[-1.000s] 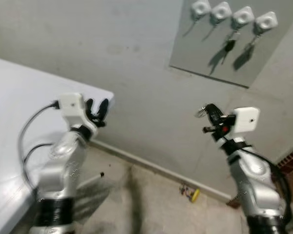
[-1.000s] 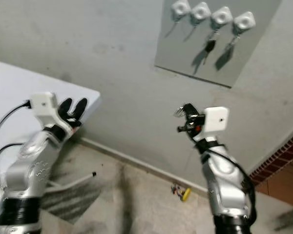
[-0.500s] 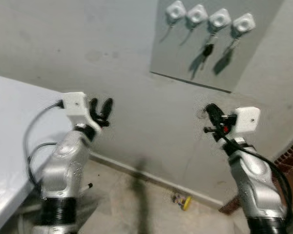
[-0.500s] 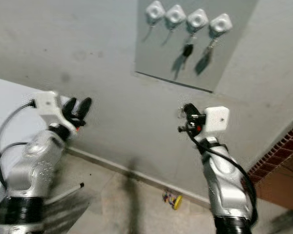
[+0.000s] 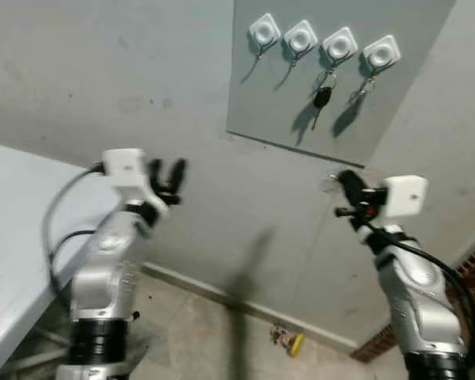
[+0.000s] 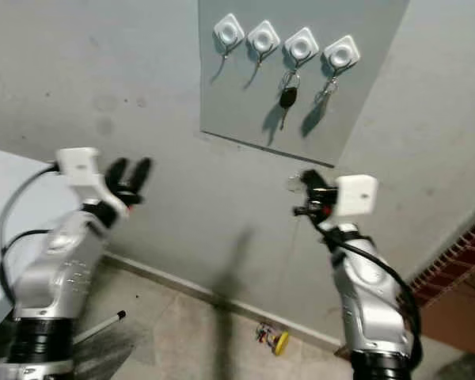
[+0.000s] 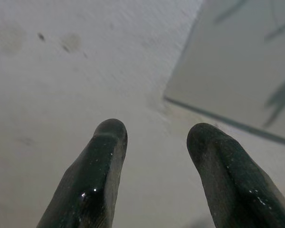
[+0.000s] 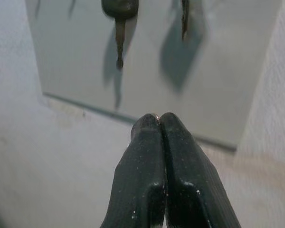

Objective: Hang keys on a hook

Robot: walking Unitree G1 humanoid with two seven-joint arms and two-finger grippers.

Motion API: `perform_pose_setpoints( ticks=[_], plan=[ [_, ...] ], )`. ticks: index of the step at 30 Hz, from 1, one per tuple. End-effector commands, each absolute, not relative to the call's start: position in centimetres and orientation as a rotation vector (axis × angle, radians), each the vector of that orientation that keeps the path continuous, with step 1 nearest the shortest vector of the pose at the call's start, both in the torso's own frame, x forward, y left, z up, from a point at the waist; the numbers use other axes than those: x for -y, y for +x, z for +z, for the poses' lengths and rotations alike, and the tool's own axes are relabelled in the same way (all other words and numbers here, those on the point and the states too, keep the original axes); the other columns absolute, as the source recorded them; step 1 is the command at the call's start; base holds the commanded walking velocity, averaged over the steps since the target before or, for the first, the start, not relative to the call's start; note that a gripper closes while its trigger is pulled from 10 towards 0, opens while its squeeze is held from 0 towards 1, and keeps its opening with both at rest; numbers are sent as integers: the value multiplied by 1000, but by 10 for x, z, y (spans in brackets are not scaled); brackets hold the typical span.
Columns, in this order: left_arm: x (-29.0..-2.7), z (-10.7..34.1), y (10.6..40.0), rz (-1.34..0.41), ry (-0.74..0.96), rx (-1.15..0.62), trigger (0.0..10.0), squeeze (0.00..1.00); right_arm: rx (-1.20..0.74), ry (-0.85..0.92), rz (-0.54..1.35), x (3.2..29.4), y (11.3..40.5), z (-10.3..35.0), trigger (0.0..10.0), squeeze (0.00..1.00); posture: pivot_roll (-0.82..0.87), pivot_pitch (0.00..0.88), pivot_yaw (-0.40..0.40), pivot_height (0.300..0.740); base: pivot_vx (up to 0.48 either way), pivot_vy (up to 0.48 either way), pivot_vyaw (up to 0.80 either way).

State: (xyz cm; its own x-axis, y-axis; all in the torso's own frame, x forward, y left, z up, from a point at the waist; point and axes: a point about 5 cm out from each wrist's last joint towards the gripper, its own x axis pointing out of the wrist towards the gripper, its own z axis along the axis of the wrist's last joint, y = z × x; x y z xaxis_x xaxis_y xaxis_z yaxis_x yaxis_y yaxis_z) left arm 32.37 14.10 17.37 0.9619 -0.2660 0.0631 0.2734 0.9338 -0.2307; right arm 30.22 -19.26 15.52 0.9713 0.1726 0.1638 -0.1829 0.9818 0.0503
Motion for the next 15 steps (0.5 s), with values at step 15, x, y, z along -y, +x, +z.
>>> perform_pose_setpoints(
  ticks=[15],
  plan=[
    [-147,184,326,-222,-170,81,10000,0,187,67,258,181,305,163,10000,0,43,47,-58,740,120,0,0]
  ],
)
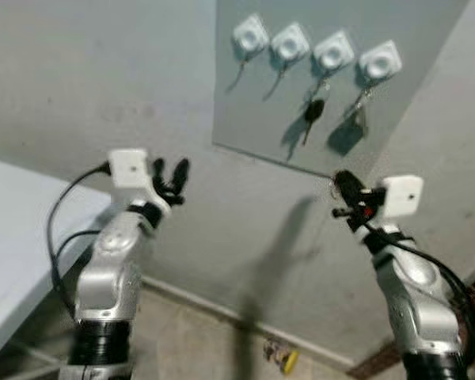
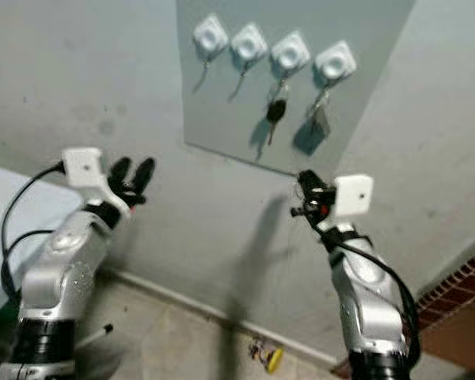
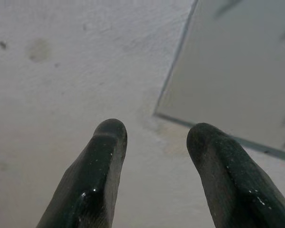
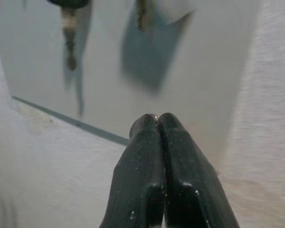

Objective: Hang keys on a hook

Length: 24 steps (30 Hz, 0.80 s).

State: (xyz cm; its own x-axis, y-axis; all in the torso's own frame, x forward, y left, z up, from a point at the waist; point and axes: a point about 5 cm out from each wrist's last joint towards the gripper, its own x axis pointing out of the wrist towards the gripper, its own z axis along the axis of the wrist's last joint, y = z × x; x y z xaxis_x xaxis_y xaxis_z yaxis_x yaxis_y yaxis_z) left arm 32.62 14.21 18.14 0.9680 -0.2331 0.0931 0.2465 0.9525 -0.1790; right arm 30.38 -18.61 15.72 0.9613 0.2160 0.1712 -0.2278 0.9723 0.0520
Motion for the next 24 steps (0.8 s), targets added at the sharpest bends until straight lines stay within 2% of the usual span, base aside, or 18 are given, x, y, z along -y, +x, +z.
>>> perform_pose_setpoints(
  ticks=[1,7,12,24],
  plan=[
    [-146,186,326,-226,-157,88,10000,0,186,65,264,181,305,164,10000,0,44,48,-60,740,0,0,0],
    [-131,202,325,-312,-88,136,10000,0,193,42,364,173,307,172,10000,0,44,52,-63,740,0,0,0],
    [-116,213,322,-416,-50,173,10000,0,229,23,501,156,312,188,10000,0,45,64,-65,740,0,0,0],
    [-104,216,318,-488,-20,177,10000,0,319,34,639,134,327,221,10000,0,48,73,-71,740,0,0,0]
  ],
)
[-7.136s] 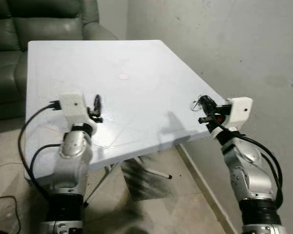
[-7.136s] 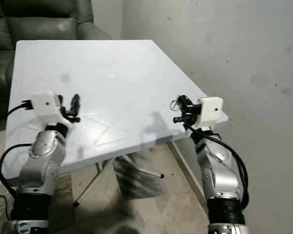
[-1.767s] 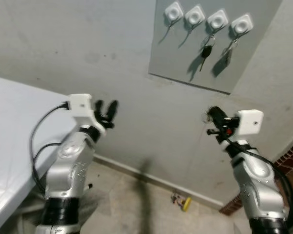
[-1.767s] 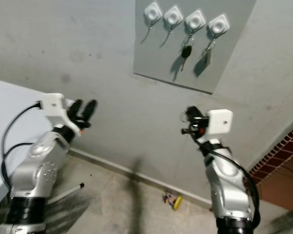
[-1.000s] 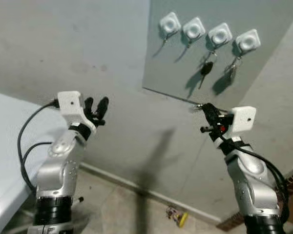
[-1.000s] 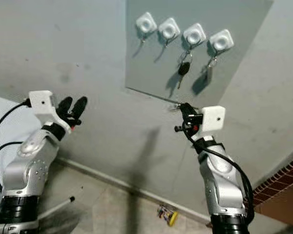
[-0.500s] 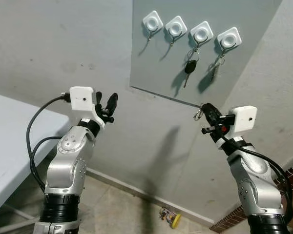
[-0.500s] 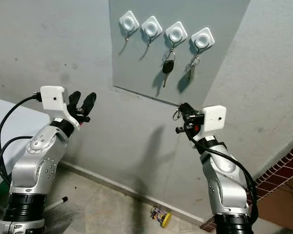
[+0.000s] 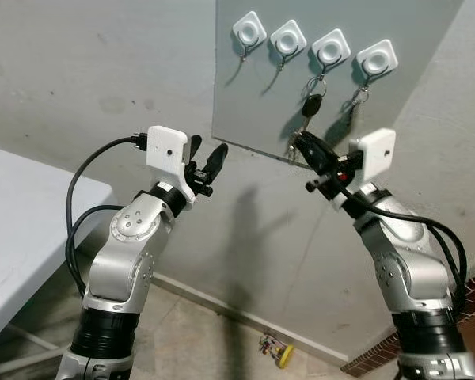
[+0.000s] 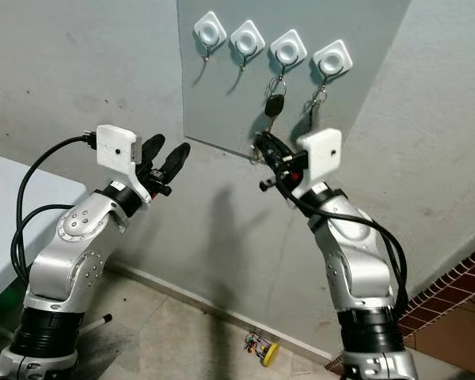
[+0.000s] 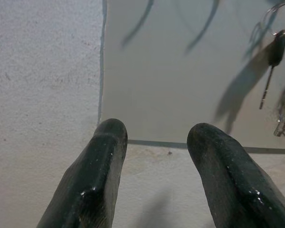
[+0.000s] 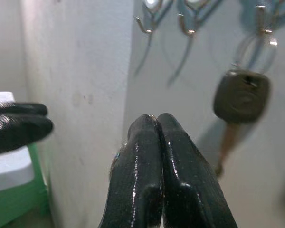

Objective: Hang keys on a hook

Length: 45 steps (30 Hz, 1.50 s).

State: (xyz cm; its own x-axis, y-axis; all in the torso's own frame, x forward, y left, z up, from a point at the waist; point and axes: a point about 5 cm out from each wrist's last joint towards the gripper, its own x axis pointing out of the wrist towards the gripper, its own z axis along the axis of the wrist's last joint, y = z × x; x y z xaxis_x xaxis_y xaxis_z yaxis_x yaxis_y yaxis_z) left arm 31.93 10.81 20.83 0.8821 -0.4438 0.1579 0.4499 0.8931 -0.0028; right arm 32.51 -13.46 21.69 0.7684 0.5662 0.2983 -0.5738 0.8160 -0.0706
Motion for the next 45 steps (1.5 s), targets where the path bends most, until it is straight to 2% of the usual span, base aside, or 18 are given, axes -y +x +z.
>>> perform_pose_setpoints(
  ticks=[1,17,22,45],
  plan=[
    [-104,217,319,-492,-21,179,10000,0,329,34,651,131,329,225,10000,0,47,74,-72,740,0,0,0],
    [-96,231,321,-524,-19,218,10000,0,429,97,705,105,354,262,10000,0,53,82,-82,740,0,0,0],
    [-93,233,320,-537,-15,225,10000,0,446,182,685,99,359,273,10000,0,49,83,-74,740,0,0,0],
    [-91,238,319,-550,-22,234,10000,0,441,422,605,95,365,290,10000,0,53,83,-76,740,0,0,0]
  ],
)
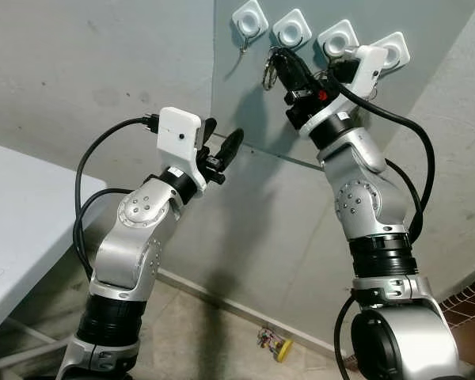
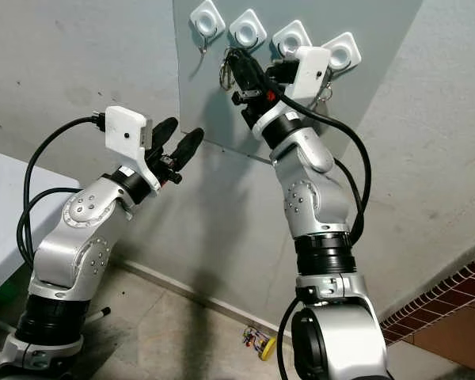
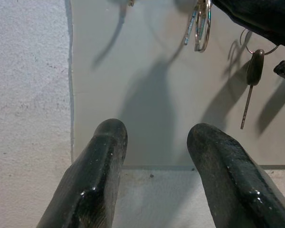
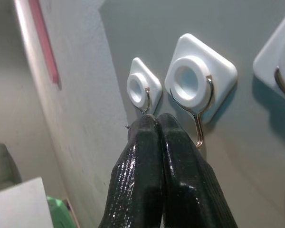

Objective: Hang keys on a hook

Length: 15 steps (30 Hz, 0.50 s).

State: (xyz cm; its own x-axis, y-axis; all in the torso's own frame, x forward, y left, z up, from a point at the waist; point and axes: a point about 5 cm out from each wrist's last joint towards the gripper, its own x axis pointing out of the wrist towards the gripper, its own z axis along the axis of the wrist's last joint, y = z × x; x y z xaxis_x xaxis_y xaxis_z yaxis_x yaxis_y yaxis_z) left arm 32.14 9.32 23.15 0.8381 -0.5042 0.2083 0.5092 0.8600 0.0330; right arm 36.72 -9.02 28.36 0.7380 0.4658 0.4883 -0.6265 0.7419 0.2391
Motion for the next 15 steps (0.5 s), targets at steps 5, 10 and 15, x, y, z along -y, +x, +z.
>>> perform_pose_setpoints(
  ticks=[5,10,15],
  plan=[
    [-92,239,319,-547,-24,235,10000,0,442,442,594,95,359,284,10000,0,52,84,-76,740,0,0,0],
    [-92,239,320,-544,-26,234,10000,0,518,416,652,90,343,282,10000,0,50,82,-75,740,0,0,0],
    [-91,238,319,-546,-27,234,10000,0,528,449,666,90,329,275,10000,0,49,78,-77,740,0,0,0]
  ],
)
